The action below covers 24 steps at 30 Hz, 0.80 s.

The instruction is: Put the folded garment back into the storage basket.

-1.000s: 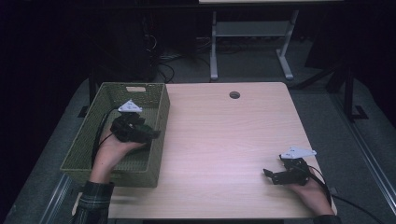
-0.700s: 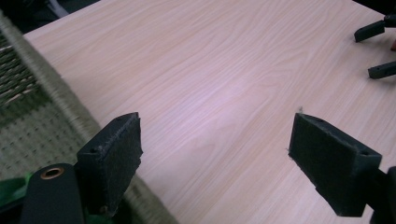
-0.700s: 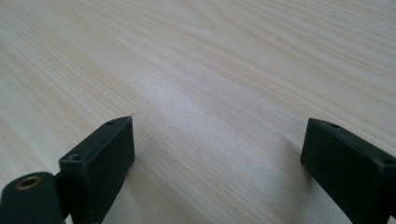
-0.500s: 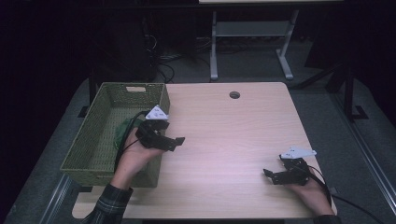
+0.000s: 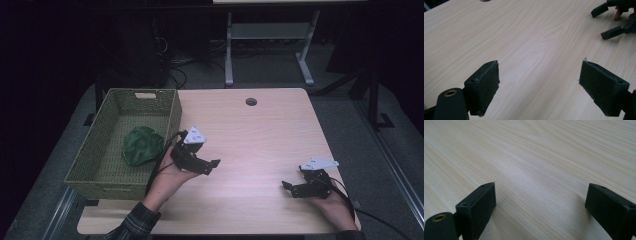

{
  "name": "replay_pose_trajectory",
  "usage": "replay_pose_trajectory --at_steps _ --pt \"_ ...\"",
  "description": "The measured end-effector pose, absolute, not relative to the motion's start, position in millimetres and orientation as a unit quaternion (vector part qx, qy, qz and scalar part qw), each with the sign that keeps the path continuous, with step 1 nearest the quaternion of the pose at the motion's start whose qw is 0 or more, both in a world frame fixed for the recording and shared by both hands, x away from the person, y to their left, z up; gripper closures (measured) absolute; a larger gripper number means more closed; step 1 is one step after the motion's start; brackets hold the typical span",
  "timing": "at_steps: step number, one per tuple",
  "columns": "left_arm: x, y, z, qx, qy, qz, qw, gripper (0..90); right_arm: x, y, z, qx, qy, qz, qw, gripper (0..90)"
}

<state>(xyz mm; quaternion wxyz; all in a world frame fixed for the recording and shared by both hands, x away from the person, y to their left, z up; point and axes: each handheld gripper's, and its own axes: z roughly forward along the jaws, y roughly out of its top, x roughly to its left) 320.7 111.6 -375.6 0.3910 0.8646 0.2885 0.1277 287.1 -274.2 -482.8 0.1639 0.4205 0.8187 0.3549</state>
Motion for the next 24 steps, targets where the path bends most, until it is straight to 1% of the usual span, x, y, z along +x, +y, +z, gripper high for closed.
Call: replay_pose_trajectory --at_steps 4,7,14,24 --pt "318 101 -391 0.876 0.275 0.125 0.376 15.6 287 -274 -483 0.420 0.819 0.355 0.164 9.3" --pt "318 96 -401 0.877 0.271 0.133 0.373 15.6 287 -274 -483 0.420 0.819 0.355 0.164 9.3" --pt "321 88 -425 0.881 0.275 0.134 0.362 15.4 287 -274 -483 0.420 0.819 0.355 0.164 9.2" --pt "331 88 -462 0.895 0.292 0.133 0.311 15.2 287 -274 -483 0.420 0.819 0.355 0.164 9.3"
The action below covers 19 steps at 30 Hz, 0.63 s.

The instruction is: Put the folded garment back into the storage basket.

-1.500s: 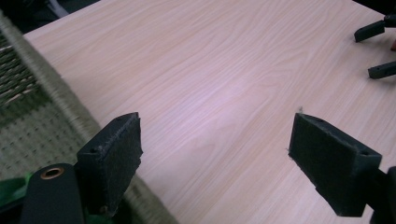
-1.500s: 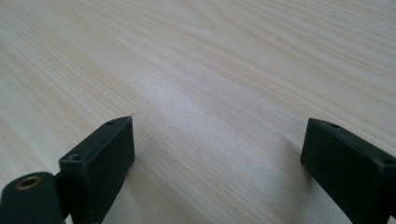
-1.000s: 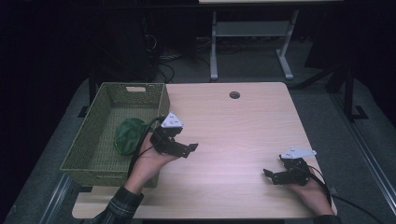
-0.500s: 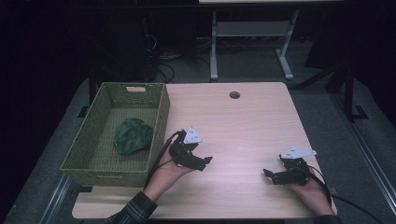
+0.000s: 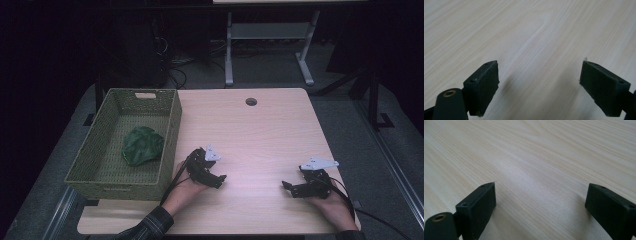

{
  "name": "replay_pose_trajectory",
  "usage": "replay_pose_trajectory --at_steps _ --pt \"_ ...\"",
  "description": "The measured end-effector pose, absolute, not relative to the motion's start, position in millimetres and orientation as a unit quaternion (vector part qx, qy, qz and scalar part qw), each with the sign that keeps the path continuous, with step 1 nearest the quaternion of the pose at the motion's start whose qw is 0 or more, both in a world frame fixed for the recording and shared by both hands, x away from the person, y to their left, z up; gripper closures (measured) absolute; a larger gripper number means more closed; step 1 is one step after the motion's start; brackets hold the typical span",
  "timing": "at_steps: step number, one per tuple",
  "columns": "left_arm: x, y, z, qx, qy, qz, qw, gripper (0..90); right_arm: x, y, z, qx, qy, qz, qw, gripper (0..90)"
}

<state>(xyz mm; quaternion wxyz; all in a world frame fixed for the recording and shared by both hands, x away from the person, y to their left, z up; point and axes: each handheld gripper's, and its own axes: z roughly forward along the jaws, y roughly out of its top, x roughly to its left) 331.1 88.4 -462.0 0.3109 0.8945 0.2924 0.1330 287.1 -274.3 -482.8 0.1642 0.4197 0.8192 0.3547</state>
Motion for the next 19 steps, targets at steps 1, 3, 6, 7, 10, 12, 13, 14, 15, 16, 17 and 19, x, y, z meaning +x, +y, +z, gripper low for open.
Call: replay_pose_trajectory --at_steps 1,3,6,7,10,12,13,14,15,16,17,19 --pt "332 89 -465 0.896 0.297 0.131 0.304 15.1 287 -274 -483 0.420 0.819 0.355 0.164 9.3" --pt "333 91 -467 0.892 0.305 0.123 0.309 14.2 287 -274 -483 0.420 0.819 0.355 0.164 9.3" --pt "334 93 -469 0.887 0.311 0.116 0.321 14.2 287 -274 -483 0.420 0.819 0.355 0.164 9.2" --pt "334 95 -471 0.886 0.309 0.117 0.326 13.8 287 -274 -483 0.420 0.819 0.355 0.164 9.2" --pt "332 97 -473 0.881 0.307 0.120 0.339 12.8 287 -274 -483 0.420 0.819 0.355 0.164 9.3" --pt "332 98 -474 0.879 0.306 0.122 0.344 12.8 287 -274 -483 0.420 0.819 0.355 0.164 9.2" --pt "331 98 -474 0.878 0.307 0.122 0.346 12.8 287 -274 -483 0.420 0.819 0.355 0.164 9.2" --pt "331 98 -475 0.878 0.305 0.123 0.349 12.8 287 -274 -483 0.420 0.819 0.355 0.164 9.2" --pt "331 99 -475 0.877 0.304 0.123 0.351 12.8 287 -274 -483 0.420 0.819 0.355 0.164 9.2" --pt "331 100 -476 0.876 0.301 0.124 0.357 12.8 287 -274 -483 0.420 0.819 0.355 0.164 9.2" --pt "331 101 -477 0.875 0.298 0.125 0.361 12.7 287 -274 -483 0.420 0.819 0.355 0.164 9.2" --pt "330 102 -479 0.872 0.296 0.126 0.370 12.7 287 -274 -483 0.420 0.819 0.355 0.164 9.3"
